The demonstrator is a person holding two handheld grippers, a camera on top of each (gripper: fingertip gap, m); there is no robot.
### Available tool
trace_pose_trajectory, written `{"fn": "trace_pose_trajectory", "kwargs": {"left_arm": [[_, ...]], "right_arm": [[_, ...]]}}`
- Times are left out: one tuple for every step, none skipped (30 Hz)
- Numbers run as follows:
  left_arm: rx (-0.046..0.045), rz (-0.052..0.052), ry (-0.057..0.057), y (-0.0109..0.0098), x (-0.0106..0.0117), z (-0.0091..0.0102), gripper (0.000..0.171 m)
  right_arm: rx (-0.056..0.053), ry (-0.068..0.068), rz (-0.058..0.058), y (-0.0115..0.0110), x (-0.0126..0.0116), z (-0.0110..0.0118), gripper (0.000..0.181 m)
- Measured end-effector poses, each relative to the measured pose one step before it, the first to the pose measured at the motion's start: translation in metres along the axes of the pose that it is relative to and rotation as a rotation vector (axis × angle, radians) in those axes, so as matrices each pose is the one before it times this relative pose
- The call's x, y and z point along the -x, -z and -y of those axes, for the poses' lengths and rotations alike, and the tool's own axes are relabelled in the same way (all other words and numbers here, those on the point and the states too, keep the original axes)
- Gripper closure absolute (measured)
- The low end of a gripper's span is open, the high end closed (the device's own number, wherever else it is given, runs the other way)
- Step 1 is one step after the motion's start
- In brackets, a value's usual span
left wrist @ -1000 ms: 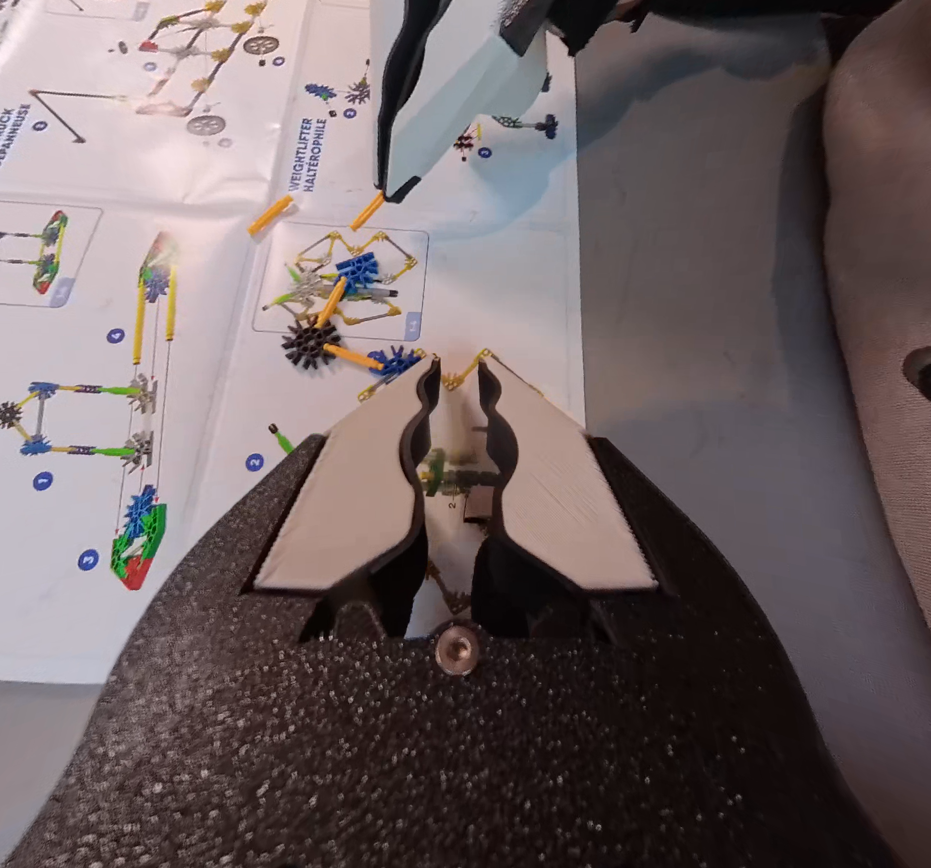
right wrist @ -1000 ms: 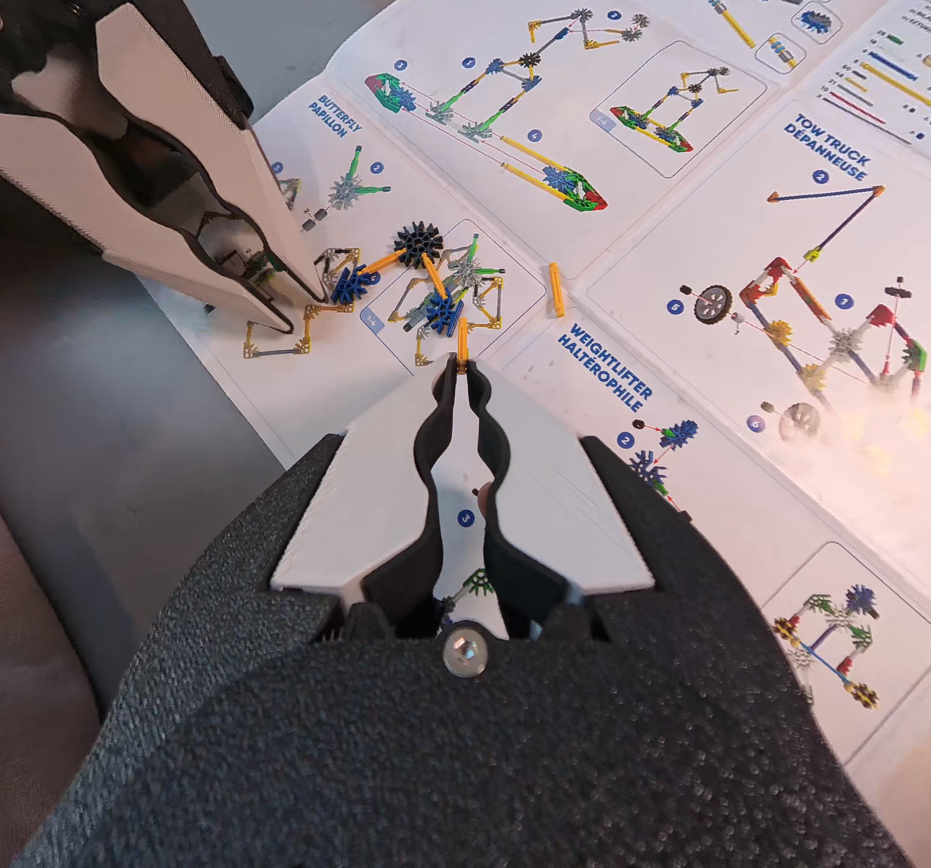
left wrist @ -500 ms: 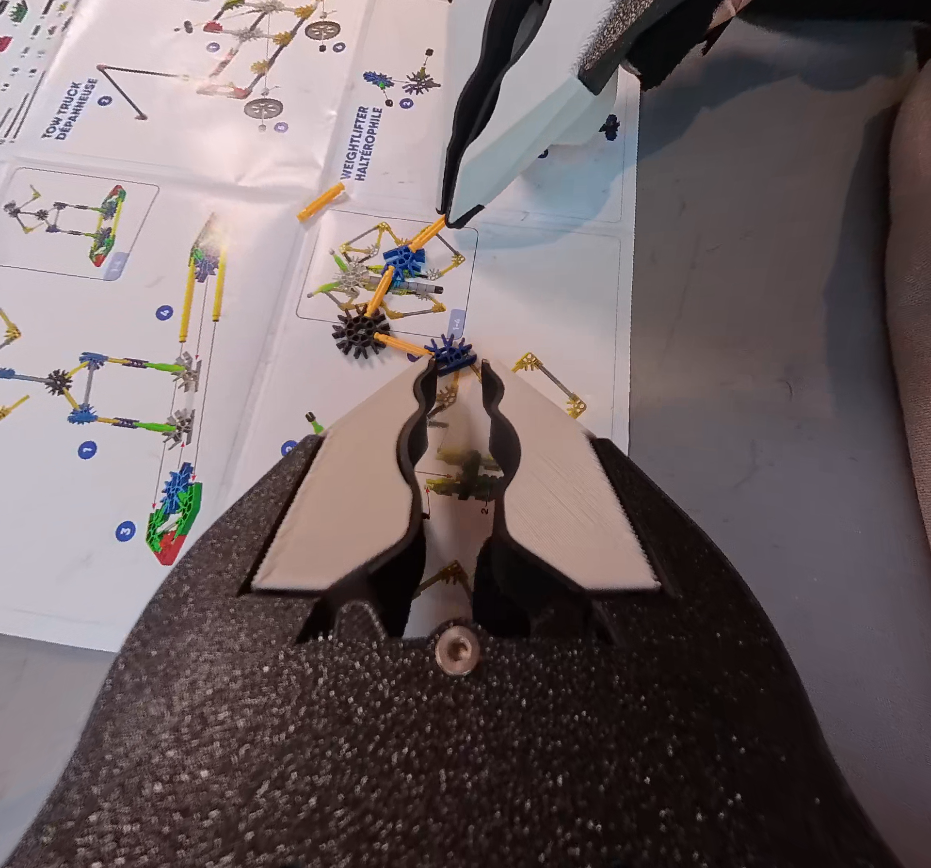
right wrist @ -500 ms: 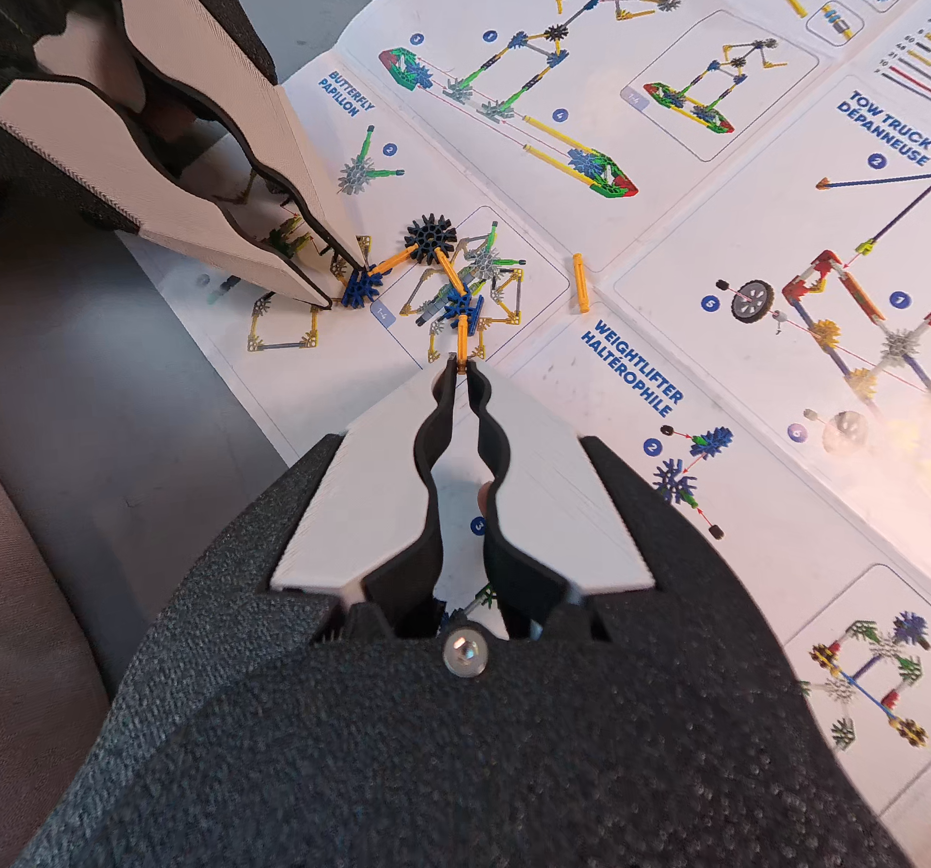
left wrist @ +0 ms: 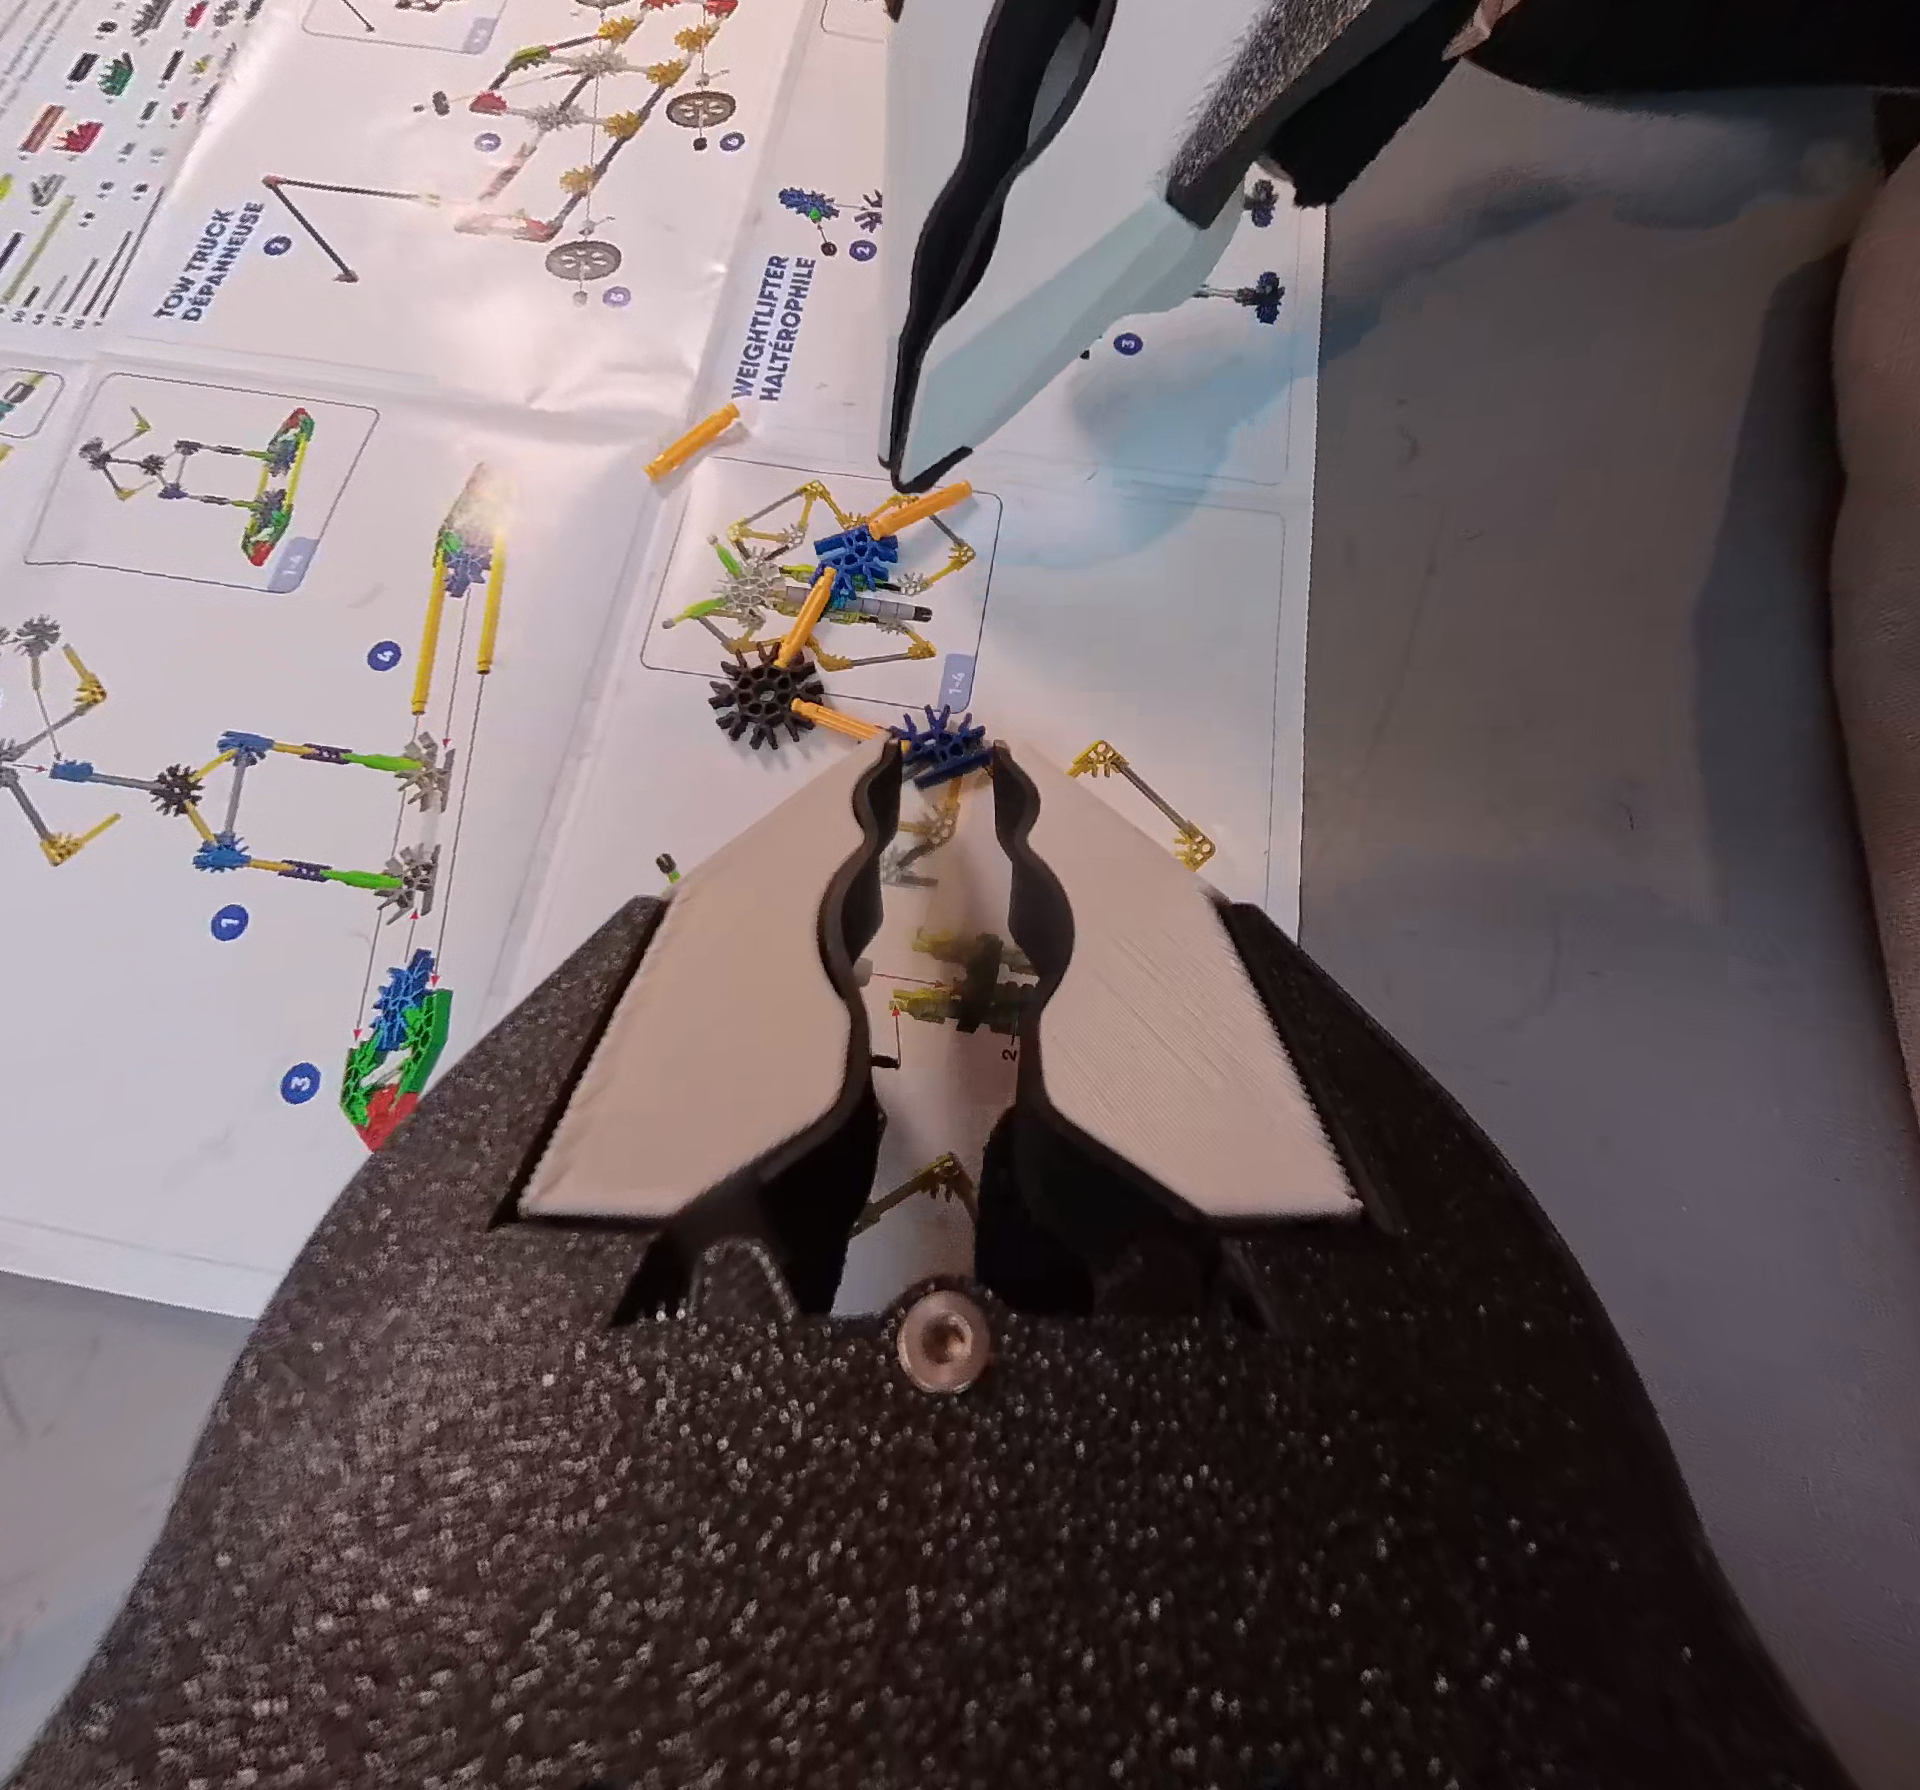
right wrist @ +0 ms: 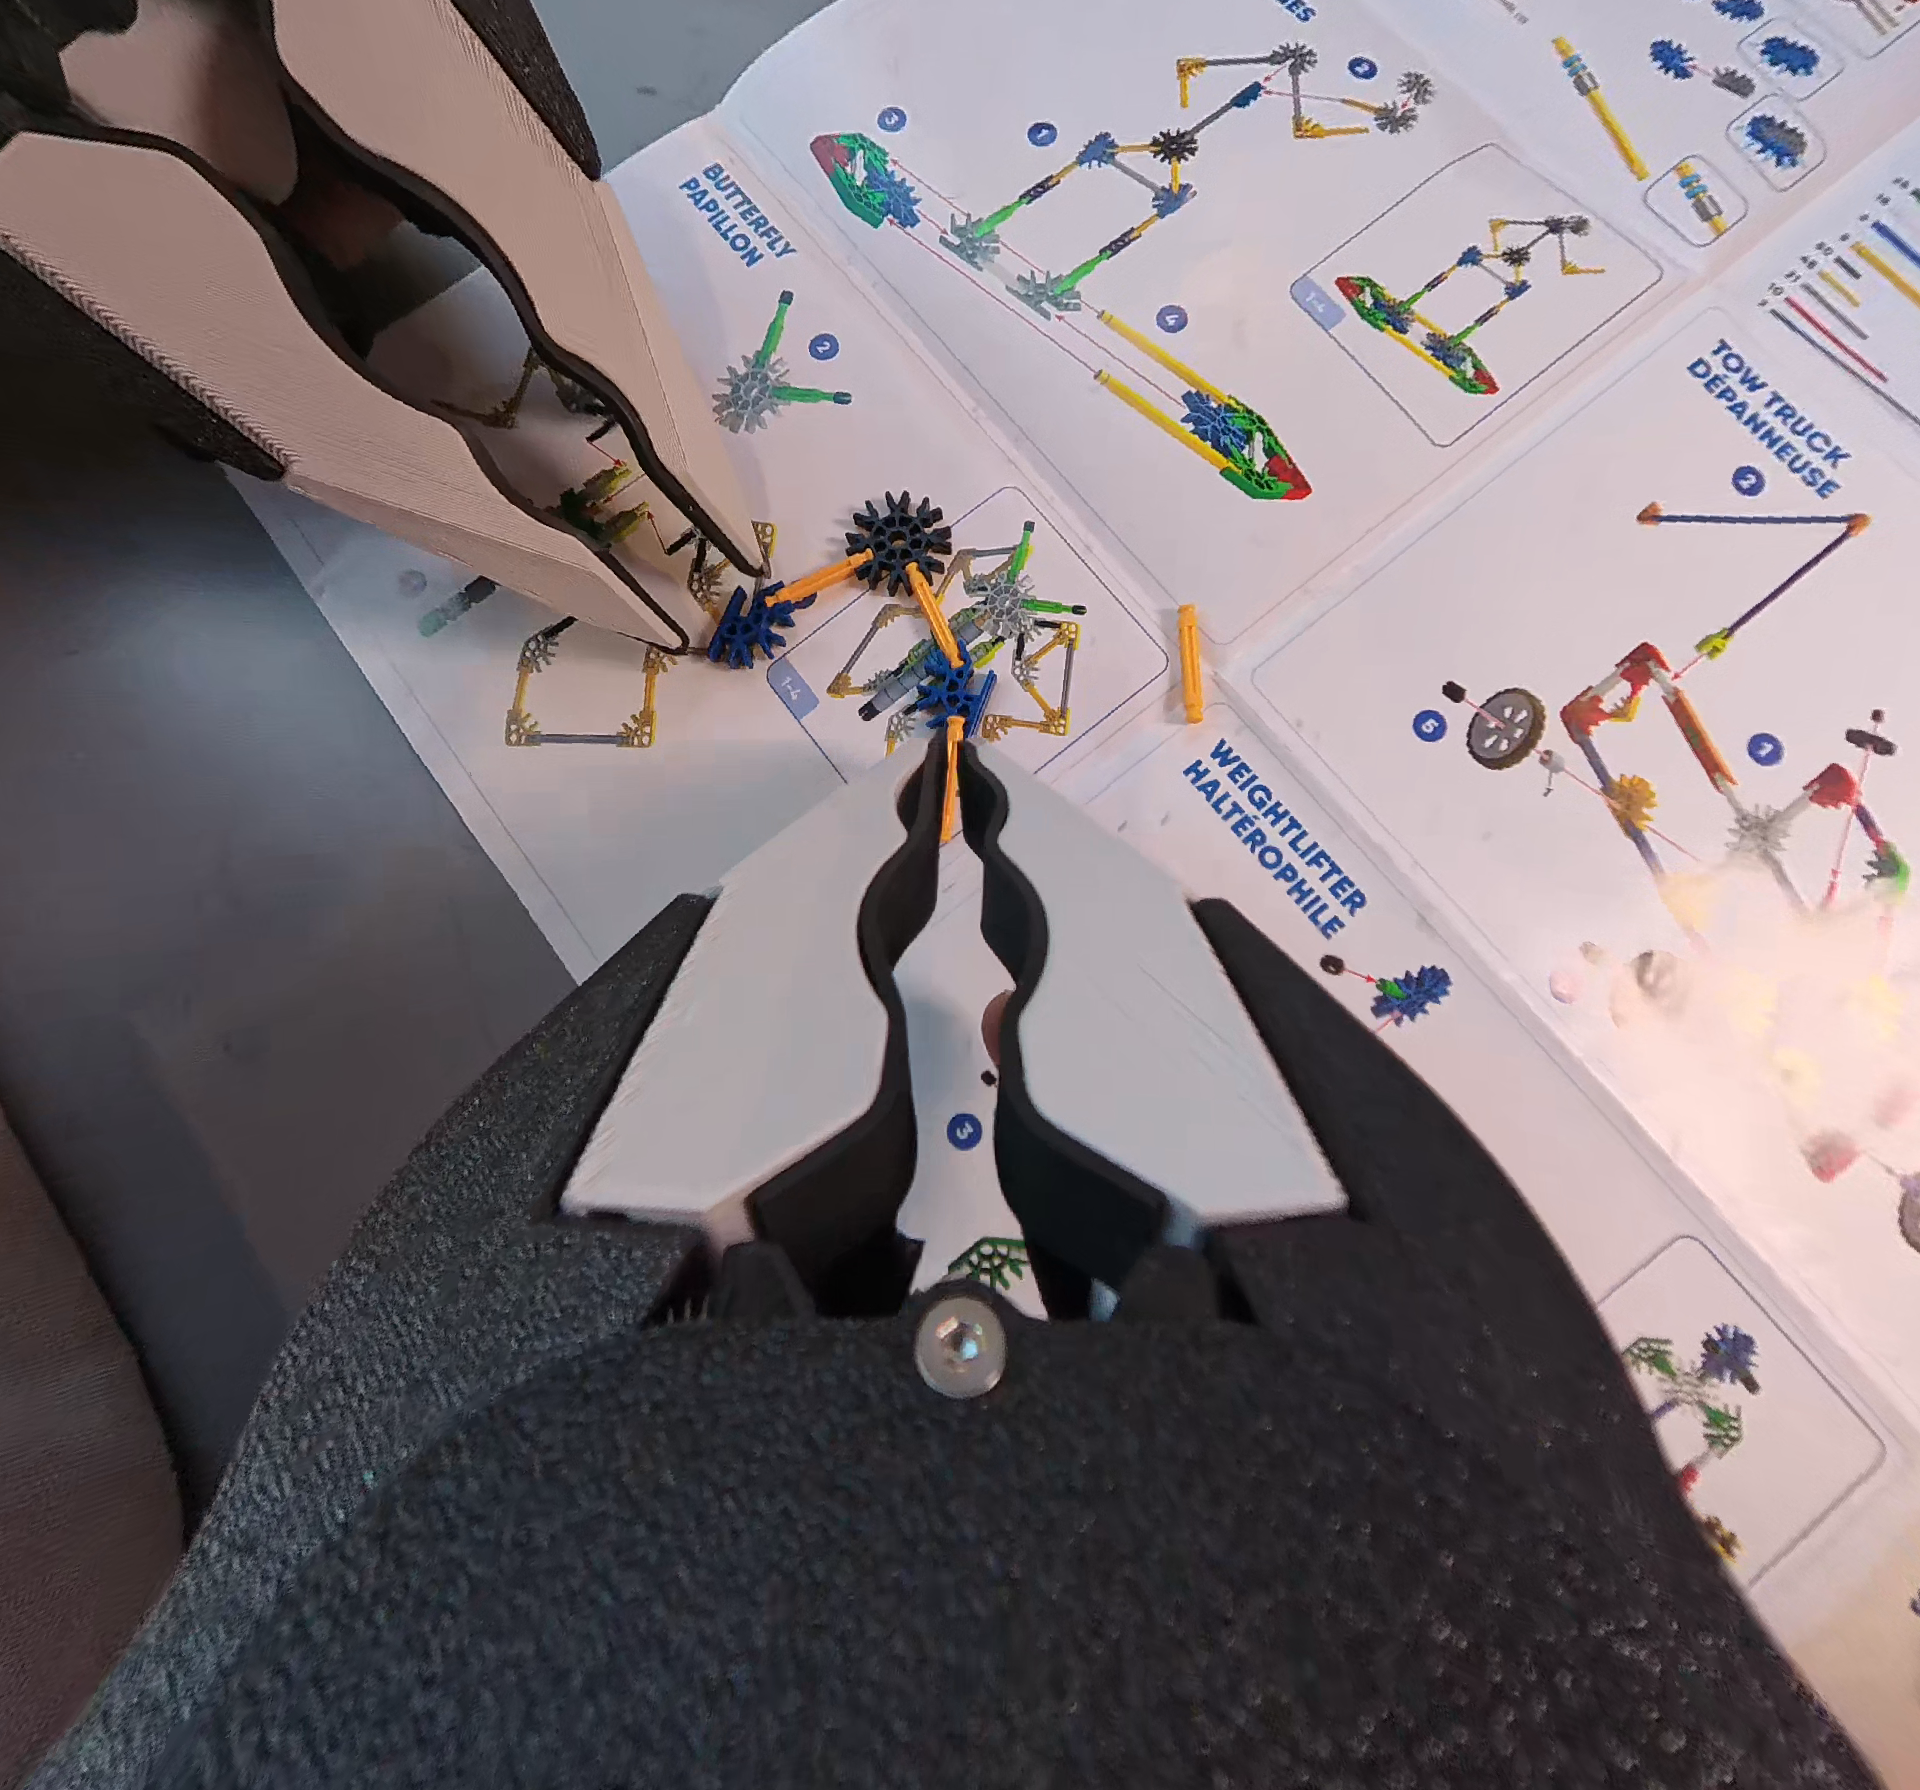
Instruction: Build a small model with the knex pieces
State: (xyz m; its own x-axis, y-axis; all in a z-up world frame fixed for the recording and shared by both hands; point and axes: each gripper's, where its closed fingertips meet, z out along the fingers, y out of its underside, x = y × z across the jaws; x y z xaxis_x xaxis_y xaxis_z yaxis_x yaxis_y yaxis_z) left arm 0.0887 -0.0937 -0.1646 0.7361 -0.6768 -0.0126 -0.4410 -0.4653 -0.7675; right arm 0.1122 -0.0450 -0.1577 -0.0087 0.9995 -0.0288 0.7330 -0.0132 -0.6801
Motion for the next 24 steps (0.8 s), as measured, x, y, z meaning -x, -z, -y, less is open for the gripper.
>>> {"fn": "trace_pose_trajectory", "kwargs": {"left_arm": [[-0.00553,0.0053,0.0002,0.00081,0.00069,0.00121,0.154],[-0.00299,0.0079,-0.0003,0.00047,0.00108,0.0009,0.154],[-0.00122,0.009,-0.0005,0.00024,0.00109,0.00043,0.154],[-0.00033,0.0076,0.0009,-0.00036,0.00104,0.00019,0.154],[0.0015,0.0057,0.0035,-0.00077,0.00078,-0.00015,0.154],[0.00593,0.0044,0.0059,-0.00114,0.00072,-0.00099,0.154],[0.01041,0.001,0.0055,-0.00158,0.00015,-0.00175,0.154],[0.0102,-0.0005,0.0019,-0.00135,-0.00022,-0.00189,0.154],[0.00211,0.0001,0.0013,-0.00059,-0.00028,-0.00031,0.154],[0.0008,0.0005,0.0021,-0.00004,0.00004,0.00023,0.154],[0.00244,0.0003,0.0023,-0.00012,0.0,-0.00023,0.154],[0.00029,-0.0004,0.0024,-0.0001,-0.00009,0.00006,0.155],[0.00048,-0.0007,0.0016,-0.00003,-0.00022,-0.00014,0.155],[0.00049,-0.001,0.0006,-0.00006,-0.00034,0.00002,0.156],[0.00014,-0.0013,0.0,-0.0002,-0.00041,0.00003,0.157],[0.00002,-0.0012,-0.0006,-0.00019,-0.00043,0.00017,0.157],[0.0,-0.0005,-0.001,-0.00026,-0.00031,0.0001,0.157],[0.00023,0.0005,-0.0006,-0.00012,-0.00025,0.00009,0.157],[0.00063,0.0008,-0.0002,0.00002,-0.00003,0.00007,0.157],[0.00052,0.0004,0.0001,0.00004,0.00005,-0.00007,0.157],[0.00046,0.0002,-0.0001,0.00003,0.00004,-0.00006,0.157],[0.00026,0.0005,-0.0008,0.00008,0.00006,-0.00009,0.157],[-0.00095,0.0003,-0.0008,0.00004,0.00011,0.00004,0.157],[-0.00218,-0.0004,0.0006,0.00003,0.00014,0.00001,0.157]], "right_arm": [[0.007,0.0067,0.0051,-0.00241,0.00038,0.00082,0.181],[0.0062,0.0043,0.0082,-0.00211,0.00087,0.00073,0.181],[0.0064,0.0018,0.0054,-0.00188,0.00043,0.00049,0.181],[0.0116,-0.0004,-0.0019,-0.00185,-0.00086,-0.00055,0.181],[0.0191,0.0013,-0.0025,-0.00182,-0.00109,-0.00202,0.181],[0.0183,0.0033,0.005,-0.00148,0.00014,-0.00217,0.181],[0.0022,-0.0015,0.0037,-0.00061,0.00008,0.00035,0.181],[0.0056,0.0026,0.0036,-0.00035,-0.00013,0.00001,0.181],[0.0087,0.005,0.005,-0.00016,-0.00001,-0.00005,0.181],[0.0135,0.0056,0.0056,-0.00011,0.0,-0.00033,0.181],[0.0186,0.0141,0.0023,-0.00016,0.00007,-0.00051,0.181],[0.0218,0.0242,-0.0035,-0.00017,-0.00003,-0.00024,0.181],[0.025,0.0327,-0.0074,-0.00036,0.0,-0.00006,0.181],[0.0272,0.0345,-0.0056,-0.00043,-0.00001,-0.00005,0.181],[0.026,0.0243,0.0046,-0.00074,0.00021,0.0001,0.181],[0.0208,0.0109,0.0162,-0.00052,0.00031,0.00004,0.181],[0.0195,-0.0006,0.0223,-0.00008,0.0001,-0.00022,0.181],[0.0146,0.0015,0.0194,-0.00004,0.00014,-0.00004,0.181],[0.0115,0.0083,0.012,-0.00006,0.00002,-0.00011,0.181],[0.0075,0.0063,0.0065,-0.00002,0.0001,0.00007,0.181],[-0.0002,0.0085,0.0042,0.00007,0.00008,0.00009,0.181],[-0.0113,0.0025,0.0056,0.00027,0.0001,0.00014,0.181],[-0.021,-0.0174,0.012,0.00041,-0.00016,0.00035,0.181],[-0.0284,-0.0213,0.0122,0.0012,-0.00112,0.00065,0.181]]}}
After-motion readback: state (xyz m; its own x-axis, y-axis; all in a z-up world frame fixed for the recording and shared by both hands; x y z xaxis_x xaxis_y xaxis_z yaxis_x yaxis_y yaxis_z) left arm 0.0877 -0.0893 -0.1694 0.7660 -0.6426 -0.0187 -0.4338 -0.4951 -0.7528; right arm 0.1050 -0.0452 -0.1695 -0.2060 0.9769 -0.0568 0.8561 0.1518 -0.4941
